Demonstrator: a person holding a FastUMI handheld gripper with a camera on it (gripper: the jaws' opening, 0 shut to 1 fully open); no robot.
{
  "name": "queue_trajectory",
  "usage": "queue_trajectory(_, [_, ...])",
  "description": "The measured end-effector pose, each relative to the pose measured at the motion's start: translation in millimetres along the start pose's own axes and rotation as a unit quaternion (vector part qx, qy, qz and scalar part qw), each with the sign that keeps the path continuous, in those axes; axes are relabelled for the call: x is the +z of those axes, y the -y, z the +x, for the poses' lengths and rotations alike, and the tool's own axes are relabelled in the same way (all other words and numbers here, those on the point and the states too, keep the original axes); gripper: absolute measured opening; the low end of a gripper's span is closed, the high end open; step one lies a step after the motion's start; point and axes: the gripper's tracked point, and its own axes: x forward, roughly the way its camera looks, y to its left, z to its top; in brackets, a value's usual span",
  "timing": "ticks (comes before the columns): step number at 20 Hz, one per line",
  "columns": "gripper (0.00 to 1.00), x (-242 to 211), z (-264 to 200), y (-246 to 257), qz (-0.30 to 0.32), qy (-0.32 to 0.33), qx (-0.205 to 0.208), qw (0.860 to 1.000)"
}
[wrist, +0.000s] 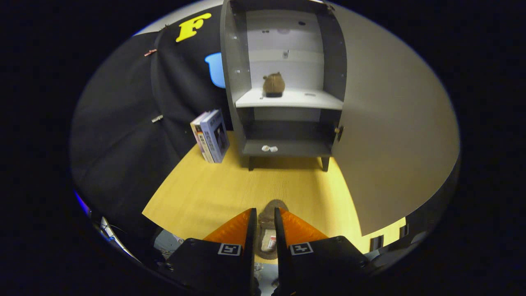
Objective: Open the shoe cabinet door, grab the shoes and put them into the shoe cabinet, then close the shoe cabinet door.
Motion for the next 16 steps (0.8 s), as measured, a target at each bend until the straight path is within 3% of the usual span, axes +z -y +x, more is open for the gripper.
queue_trajectory(9, [0.28, -95.4, 92.3, -12.2, 0.014, -0.120, -0.027, 0.992])
queue_trajectory(16, [0.28, -142.8, 134.8, -0.8, 0.030, -0.147, -0.048, 0.988])
